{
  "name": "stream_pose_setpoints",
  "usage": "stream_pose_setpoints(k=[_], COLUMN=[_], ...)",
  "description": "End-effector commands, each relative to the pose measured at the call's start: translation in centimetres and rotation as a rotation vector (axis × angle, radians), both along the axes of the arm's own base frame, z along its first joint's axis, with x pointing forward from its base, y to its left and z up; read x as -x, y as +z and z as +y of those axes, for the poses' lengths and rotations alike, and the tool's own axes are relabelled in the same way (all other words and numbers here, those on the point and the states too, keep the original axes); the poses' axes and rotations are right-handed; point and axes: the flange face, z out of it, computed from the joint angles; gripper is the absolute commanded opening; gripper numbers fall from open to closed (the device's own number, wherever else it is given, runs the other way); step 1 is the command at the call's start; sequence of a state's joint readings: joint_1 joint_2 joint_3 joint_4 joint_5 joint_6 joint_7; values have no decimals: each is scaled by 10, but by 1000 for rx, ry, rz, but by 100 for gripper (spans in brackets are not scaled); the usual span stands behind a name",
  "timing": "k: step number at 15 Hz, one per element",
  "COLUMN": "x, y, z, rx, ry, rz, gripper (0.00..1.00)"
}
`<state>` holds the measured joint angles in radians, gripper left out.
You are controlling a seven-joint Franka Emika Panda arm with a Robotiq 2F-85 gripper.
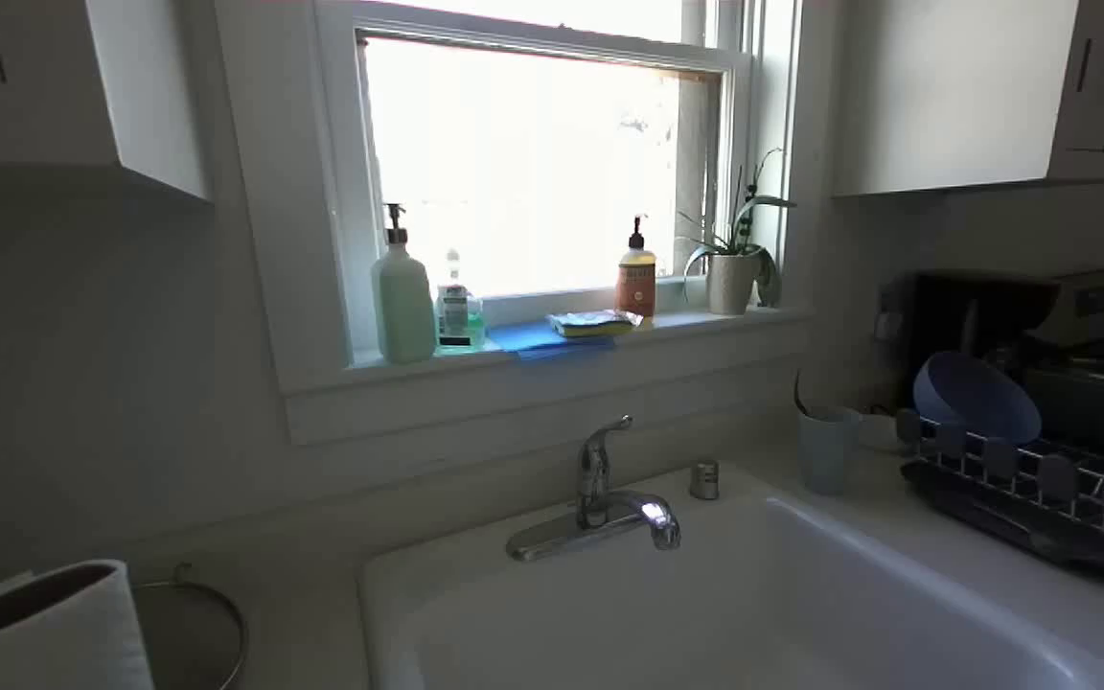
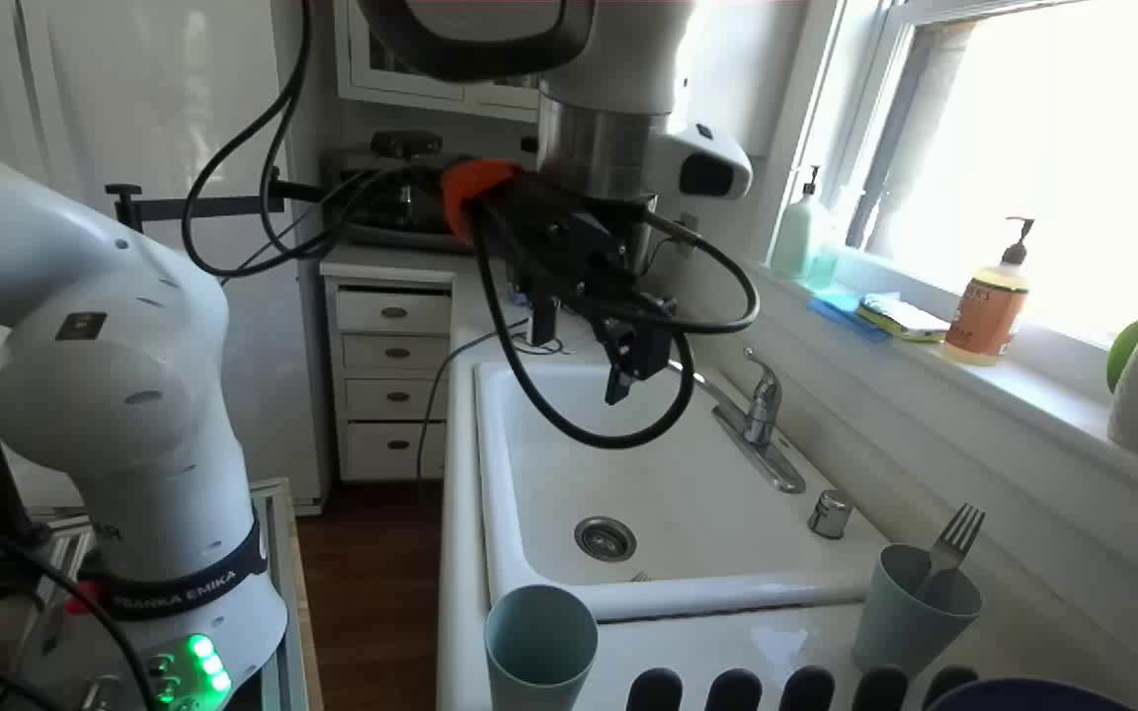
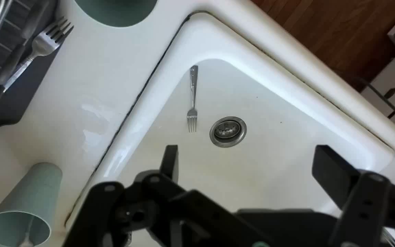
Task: Remove the fork from the grey cup and put it in the sink, then pick another fork from the sink and put it in the grey cup
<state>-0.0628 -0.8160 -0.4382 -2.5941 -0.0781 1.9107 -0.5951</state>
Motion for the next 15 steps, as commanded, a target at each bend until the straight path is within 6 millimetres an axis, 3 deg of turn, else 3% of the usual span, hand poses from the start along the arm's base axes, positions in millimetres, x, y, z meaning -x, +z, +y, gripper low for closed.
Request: stream_pose_setpoints(k=[1,7,12,15], x=[0,0,-51,-80], y=[0,0,23,34], z=[0,0,-30,-59], rx=[0,0,-15,-1], ry=[0,0,-309,-458], rz=[1,1,-154,-236], gripper=[100,100,100,100])
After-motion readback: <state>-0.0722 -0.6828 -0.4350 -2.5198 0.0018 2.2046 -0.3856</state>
